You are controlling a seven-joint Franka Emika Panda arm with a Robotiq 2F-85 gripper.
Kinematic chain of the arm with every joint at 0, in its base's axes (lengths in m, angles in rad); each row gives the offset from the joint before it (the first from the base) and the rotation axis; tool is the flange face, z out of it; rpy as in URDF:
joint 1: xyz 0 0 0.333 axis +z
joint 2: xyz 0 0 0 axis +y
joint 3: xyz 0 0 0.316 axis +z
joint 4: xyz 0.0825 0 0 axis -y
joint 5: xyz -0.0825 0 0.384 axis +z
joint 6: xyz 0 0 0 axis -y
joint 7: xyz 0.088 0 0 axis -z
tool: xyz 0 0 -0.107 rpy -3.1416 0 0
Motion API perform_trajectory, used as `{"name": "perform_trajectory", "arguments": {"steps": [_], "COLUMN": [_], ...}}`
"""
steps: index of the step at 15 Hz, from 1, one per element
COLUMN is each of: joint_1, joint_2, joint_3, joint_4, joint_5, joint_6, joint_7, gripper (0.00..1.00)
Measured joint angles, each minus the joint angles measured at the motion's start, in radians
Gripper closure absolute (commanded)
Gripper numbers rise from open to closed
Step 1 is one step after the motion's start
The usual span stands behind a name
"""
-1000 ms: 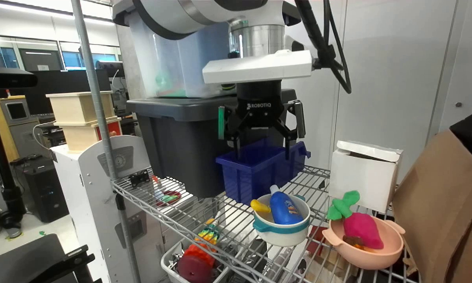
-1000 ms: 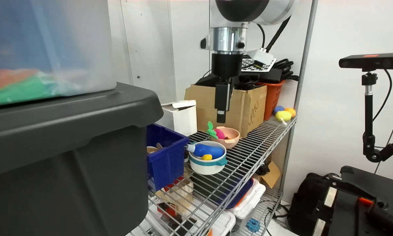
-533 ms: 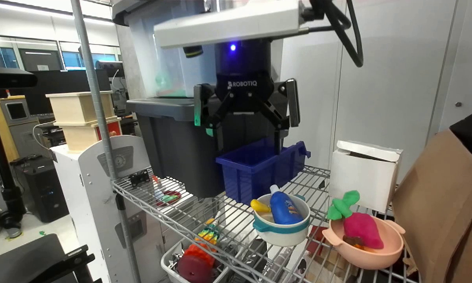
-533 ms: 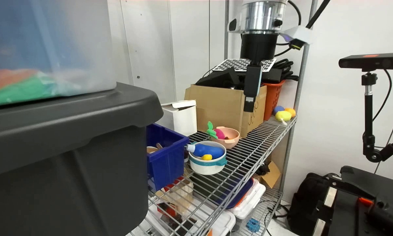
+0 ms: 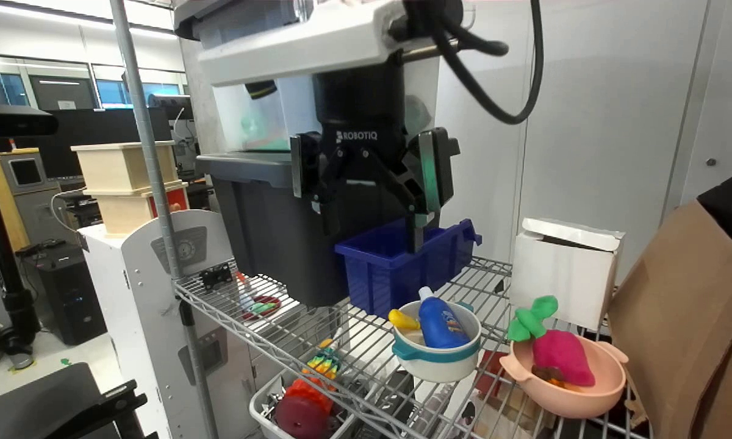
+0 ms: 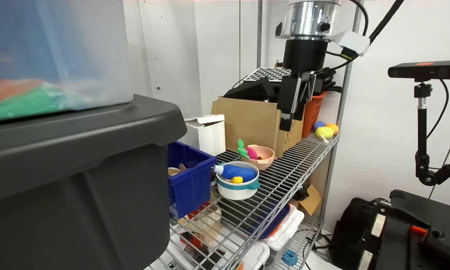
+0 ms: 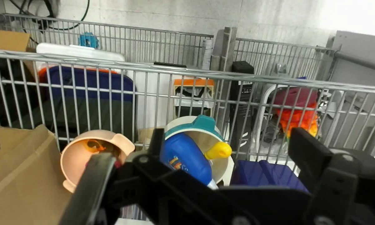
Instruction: Remove the spoon from the bowl
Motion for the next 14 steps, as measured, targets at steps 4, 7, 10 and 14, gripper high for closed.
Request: {"name": "perform_trajectory", "arguments": {"steps": [4,7,10,14], "joint_1": [0.028,0.041,0.05,0.05], "joint_2": [0.014,0.007,-0.001,-0.003], "joint_3": [-0.012,-0.013,-0.013,-0.013], "joint_4": [-0.033,-0.051,-0.058,-0.062], "joint_5": [-0.005,-0.006,-0.007,-0.007], "joint_6": [0.077,0.083,0.083,0.083], "joint_7": [0.112,0.131,0.136,0.136], "gripper": [0.0,0.0,0.0,0.0]}}
